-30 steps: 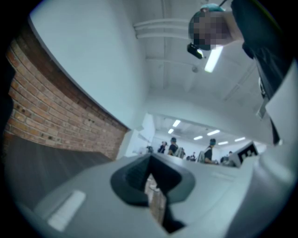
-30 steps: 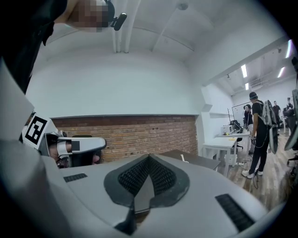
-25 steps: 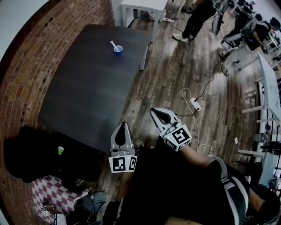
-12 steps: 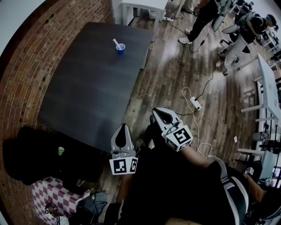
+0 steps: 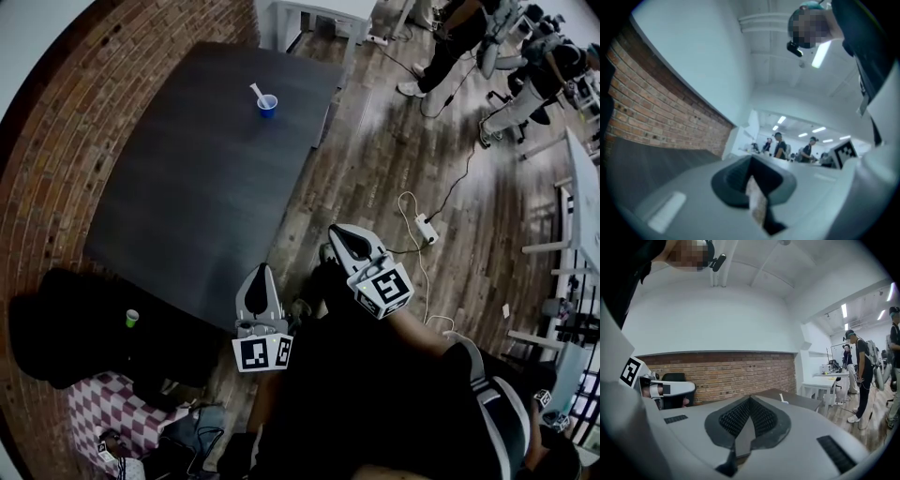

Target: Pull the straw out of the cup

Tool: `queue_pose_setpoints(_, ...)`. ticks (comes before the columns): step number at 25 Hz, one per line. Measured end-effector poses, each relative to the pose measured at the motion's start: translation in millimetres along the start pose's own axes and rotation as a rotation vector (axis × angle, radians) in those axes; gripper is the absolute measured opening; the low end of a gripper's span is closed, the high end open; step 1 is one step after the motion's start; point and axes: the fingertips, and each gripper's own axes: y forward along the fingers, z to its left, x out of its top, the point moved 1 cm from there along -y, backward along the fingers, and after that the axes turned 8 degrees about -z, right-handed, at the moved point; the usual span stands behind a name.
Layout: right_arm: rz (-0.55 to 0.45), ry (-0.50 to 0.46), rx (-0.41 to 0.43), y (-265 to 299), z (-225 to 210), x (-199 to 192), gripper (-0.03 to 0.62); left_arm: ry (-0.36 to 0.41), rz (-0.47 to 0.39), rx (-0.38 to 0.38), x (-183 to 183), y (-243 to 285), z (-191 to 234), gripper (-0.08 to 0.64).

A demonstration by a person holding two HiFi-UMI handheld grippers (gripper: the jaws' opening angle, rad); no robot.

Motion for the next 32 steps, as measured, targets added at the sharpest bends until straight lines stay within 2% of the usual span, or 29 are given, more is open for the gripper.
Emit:
queue_pose_setpoints(11,-0.004,0.004,0.035,38.8,-94.3,6.4,0.005,0.027,0.013,-0.013,-23.1,117.5,-27.4,0.005)
queue_pose_setpoints(19,-0.007,0.03,0.034,54.0,-177.9,11.1,0.005,0.041,0.024,-0.053,-34.9,209.8,-71.8,0.005)
queue_pose_setpoints(25,-0.017,0.069,0.048,63.6,-219.7,14.2,0.005,0.07,0.041,-0.041,-45.0,244.8,-91.8,0.005)
queue_pose_setpoints(32,-0.01,0.078,0.059,80.0,-238.9,16.1,0.005,0.079,0.058,-0.015,-50.4,267.5,-86.0,0.005)
